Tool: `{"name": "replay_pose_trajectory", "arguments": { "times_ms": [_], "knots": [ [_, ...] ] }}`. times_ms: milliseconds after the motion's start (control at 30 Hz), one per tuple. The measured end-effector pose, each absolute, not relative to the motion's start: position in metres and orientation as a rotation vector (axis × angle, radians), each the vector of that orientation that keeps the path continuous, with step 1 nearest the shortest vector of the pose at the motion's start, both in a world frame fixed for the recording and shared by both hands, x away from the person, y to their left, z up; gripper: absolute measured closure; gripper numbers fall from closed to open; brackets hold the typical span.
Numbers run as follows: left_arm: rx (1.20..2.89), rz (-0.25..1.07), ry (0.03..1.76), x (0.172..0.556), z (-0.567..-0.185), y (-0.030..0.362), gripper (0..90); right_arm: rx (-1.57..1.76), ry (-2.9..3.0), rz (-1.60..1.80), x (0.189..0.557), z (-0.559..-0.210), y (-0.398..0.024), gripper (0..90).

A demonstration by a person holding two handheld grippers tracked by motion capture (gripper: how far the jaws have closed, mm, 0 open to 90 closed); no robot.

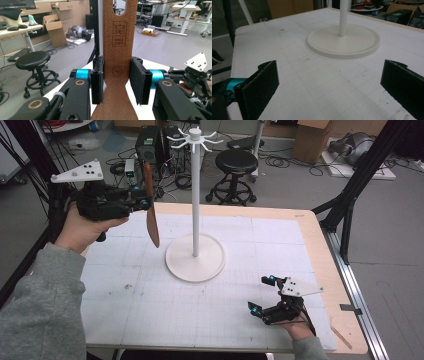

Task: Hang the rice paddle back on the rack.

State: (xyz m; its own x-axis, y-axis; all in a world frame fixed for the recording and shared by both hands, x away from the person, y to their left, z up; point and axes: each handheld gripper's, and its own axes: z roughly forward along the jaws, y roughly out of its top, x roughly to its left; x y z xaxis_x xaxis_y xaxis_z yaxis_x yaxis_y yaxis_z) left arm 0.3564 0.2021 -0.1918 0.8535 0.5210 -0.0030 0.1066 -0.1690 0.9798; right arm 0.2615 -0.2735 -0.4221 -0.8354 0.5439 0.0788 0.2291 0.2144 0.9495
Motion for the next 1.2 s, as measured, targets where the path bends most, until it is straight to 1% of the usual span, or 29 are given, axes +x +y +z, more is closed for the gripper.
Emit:
{"name": "replay_pose_trajectory", "arguments": {
  "times_ms": [367,500,1200],
  "knots": [
    [1.722,0.405,0.504,0.366,-0.177,0.192,65.1,0.739,2.205,1.666,0.262,-0.422,-0.275,0.2],
    [1.710,0.374,0.521,0.368,-0.174,0.185,65.1,0.741,2.202,1.670,0.262,-0.422,-0.275,0.2],
    [1.713,0.402,0.532,0.380,-0.155,0.165,65.1,0.727,2.217,1.688,0.260,-0.422,-0.274,0.2]
  ]
}}
